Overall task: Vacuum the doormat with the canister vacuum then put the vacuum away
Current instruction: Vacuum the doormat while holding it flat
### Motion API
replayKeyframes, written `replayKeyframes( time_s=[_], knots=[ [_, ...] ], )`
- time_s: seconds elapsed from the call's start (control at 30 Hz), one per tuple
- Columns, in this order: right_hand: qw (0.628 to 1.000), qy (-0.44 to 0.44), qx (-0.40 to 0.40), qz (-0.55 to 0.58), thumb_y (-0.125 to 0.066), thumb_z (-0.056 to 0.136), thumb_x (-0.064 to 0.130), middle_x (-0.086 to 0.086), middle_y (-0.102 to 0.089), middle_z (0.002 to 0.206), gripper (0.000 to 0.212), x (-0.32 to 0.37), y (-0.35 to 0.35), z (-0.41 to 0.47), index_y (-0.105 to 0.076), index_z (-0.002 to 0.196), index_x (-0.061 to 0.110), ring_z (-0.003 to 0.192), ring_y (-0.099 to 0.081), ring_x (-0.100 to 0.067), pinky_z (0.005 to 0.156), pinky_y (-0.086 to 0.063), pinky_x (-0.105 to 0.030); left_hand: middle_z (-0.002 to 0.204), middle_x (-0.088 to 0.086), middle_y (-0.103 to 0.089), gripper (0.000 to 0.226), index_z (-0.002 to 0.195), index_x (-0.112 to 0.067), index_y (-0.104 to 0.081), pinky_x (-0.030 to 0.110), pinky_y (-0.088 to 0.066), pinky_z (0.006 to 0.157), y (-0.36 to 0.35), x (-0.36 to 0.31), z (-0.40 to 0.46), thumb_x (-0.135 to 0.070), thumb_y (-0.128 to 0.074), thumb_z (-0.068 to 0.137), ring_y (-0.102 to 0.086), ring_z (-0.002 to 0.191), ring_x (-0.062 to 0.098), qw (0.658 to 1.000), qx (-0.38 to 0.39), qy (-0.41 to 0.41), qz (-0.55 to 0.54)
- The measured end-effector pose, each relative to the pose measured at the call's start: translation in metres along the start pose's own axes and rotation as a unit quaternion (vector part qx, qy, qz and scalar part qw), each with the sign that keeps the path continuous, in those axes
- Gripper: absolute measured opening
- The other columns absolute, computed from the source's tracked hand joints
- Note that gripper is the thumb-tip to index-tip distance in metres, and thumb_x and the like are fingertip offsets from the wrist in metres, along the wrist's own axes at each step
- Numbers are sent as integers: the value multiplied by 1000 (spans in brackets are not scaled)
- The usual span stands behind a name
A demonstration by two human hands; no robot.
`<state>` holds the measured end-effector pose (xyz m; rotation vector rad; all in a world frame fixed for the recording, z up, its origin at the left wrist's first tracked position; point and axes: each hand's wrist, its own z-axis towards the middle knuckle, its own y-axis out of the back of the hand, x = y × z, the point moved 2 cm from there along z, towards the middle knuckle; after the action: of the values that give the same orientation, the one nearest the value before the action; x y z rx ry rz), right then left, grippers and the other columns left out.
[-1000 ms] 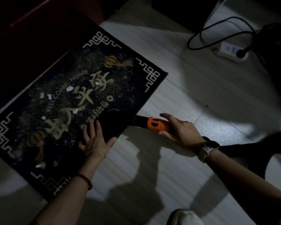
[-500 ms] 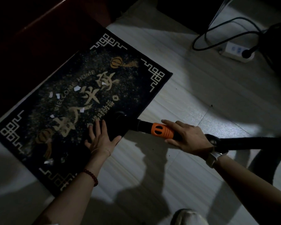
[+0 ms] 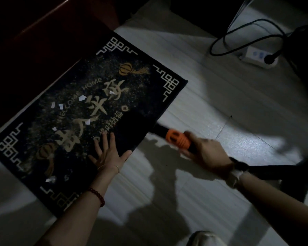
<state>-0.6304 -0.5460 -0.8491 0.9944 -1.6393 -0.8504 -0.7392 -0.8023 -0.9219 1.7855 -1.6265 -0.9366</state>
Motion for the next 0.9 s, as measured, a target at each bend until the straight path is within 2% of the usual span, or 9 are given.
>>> replayKeyframes(
  time_s=[0.07,0.17,0.23,0.33,0.43,0.53,0.67,0.77,0.9],
  knots=[
    [999,9,28,-20,-42,86,59,-5,-67,102,58,0,0,-10,-35,133,26,80,-64,-24,68,-48,-29,154,-7,22,89,147,-28,8,62,-6,110,-1,1,0,-61,-45,84,21,141,26,1000,-6,-1,1],
    [995,-90,-22,38,-50,87,48,-7,-65,96,50,-24,17,16,-41,128,20,70,-57,-20,54,-36,-19,153,-8,23,89,146,-29,8,62,-5,110,-2,2,1,-62,-45,83,21,141,25,1000,-8,-3,3],
    [982,-142,-82,92,-52,87,45,-10,-64,94,48,-27,25,34,-42,124,16,67,-55,-21,54,-39,-22,153,-8,23,89,146,-29,8,62,-6,110,-2,2,0,-62,-45,83,20,141,25,1000,-5,-1,6],
    [992,-91,-57,66,-47,89,49,-7,-62,92,51,-4,5,29,-37,129,20,70,-58,-25,59,-46,-27,153,-8,22,89,146,-29,8,62,-8,110,-1,1,2,-62,-45,83,18,141,26,1000,-4,0,10],
    [999,-21,25,-20,-42,87,57,-5,-62,111,61,8,-20,7,-26,139,27,89,-62,-27,74,-47,-32,153,-9,21,89,147,-29,7,62,-8,110,-2,2,2,-62,-46,83,17,141,25,1000,-8,4,5],
    [998,-51,33,-20,-47,85,56,-5,-63,111,58,-9,-15,2,-35,130,21,85,-62,-25,73,-47,-33,154,-9,20,89,147,-30,6,62,-8,110,-2,2,2,-62,-46,83,17,141,24,1000,-12,4,5],
    [989,-74,-11,128,-58,81,49,-5,-62,77,45,-13,18,15,-48,107,14,58,-54,-16,55,-41,-26,154,-9,20,88,146,-30,6,61,-9,109,-3,3,2,-63,-45,83,17,141,24,1000,-18,2,14],
    [969,-99,18,227,-56,80,53,-6,-65,73,41,-2,23,35,-54,98,16,64,-63,-23,62,-52,-40,154,-8,19,89,147,-29,5,61,-10,109,-2,3,2,-63,-46,82,16,141,25,1000,-17,2,12],
    [987,-104,29,119,-51,82,58,-1,-64,83,46,9,4,37,-53,110,22,72,-60,-19,64,-48,-31,154,-8,20,89,147,-28,5,63,-11,108,-2,3,2,-61,-48,82,17,141,25,1000,-12,0,-2]
  ],
)
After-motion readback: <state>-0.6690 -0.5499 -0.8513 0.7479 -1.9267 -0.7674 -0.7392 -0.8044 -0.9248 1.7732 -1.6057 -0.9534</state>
